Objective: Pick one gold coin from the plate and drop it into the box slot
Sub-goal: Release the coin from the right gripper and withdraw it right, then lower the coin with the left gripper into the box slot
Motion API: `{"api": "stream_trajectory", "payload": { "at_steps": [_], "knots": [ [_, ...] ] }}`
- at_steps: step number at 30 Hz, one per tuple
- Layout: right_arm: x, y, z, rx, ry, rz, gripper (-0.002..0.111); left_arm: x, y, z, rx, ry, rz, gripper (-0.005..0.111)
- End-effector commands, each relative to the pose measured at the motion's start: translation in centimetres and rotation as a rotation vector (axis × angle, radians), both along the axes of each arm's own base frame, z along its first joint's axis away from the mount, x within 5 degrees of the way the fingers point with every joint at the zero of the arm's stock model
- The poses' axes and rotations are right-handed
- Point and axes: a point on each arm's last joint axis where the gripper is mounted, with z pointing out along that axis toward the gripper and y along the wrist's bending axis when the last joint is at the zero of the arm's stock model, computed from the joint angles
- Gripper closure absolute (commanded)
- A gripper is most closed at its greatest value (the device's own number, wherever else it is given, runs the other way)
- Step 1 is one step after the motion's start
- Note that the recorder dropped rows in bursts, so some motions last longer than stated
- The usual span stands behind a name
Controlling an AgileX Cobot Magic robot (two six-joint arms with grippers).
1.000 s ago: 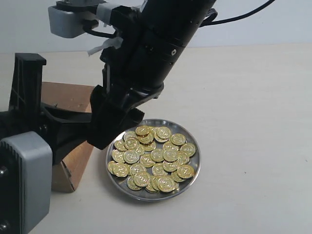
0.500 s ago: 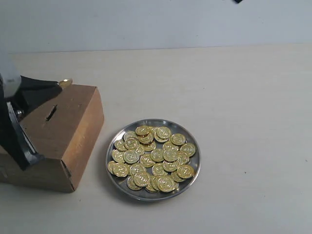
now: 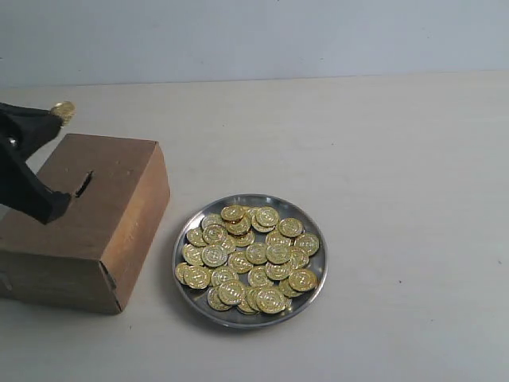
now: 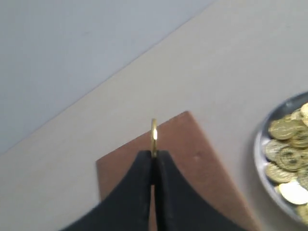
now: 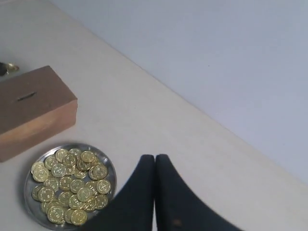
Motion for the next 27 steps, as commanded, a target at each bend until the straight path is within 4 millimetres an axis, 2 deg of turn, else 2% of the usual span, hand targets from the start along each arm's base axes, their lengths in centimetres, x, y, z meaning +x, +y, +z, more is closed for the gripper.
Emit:
{"api": "stream_trajectory", "payload": {
  "at_steps": [1,3,6,9,13,15,18,20,24,27],
  "knots": [
    [-2.1,-2.1,1.0,0.071,-0.043,-0.006,0.108,-2.1,-2.8,1.3,-0.274,0.068,-0.312,0.107],
    [-2.7,-2.6,1.2,0.087,-0.057,-0.005,0.108,-2.9,-3.7,1.9,-0.448,0.174,-0.375,0.107],
    [-3.6,-3.4,1.5,0.116,-0.072,-0.006,0.108,-2.9,-4.1,1.9,-0.673,0.374,-0.273,0.107],
    [-4.1,-3.8,1.6,0.134,-0.078,0.001,0.108,-2.1,-3.8,1.0,-0.708,0.481,-0.182,0.107],
    [-4.8,-4.1,1.7,0.164,-0.074,0.024,0.108,-0.1,-2.0,-0.6,-0.624,0.595,-0.060,0.107],
    [-5.1,-4.1,1.7,0.181,-0.066,0.041,0.108,1.4,-0.3,-1.3,-0.523,0.657,0.018,0.107],
    [-5.4,-4.1,1.7,0.196,-0.058,0.056,0.108,4.1,2.8,-1.2,-0.424,0.745,0.183,0.107],
    [-5.5,-4.0,1.7,0.209,-0.045,0.072,0.108,5.5,4.0,-0.7,-0.373,0.795,0.236,0.107],
    [-5.7,-3.7,1.7,0.229,-0.024,0.099,0.108,7.8,3.8,0.5,-0.338,0.852,0.210,0.107],
    [-5.9,-3.5,1.7,0.243,-0.007,0.119,0.108,9.0,3.3,0.7,-0.242,0.888,0.206,0.107]
  ]
}}
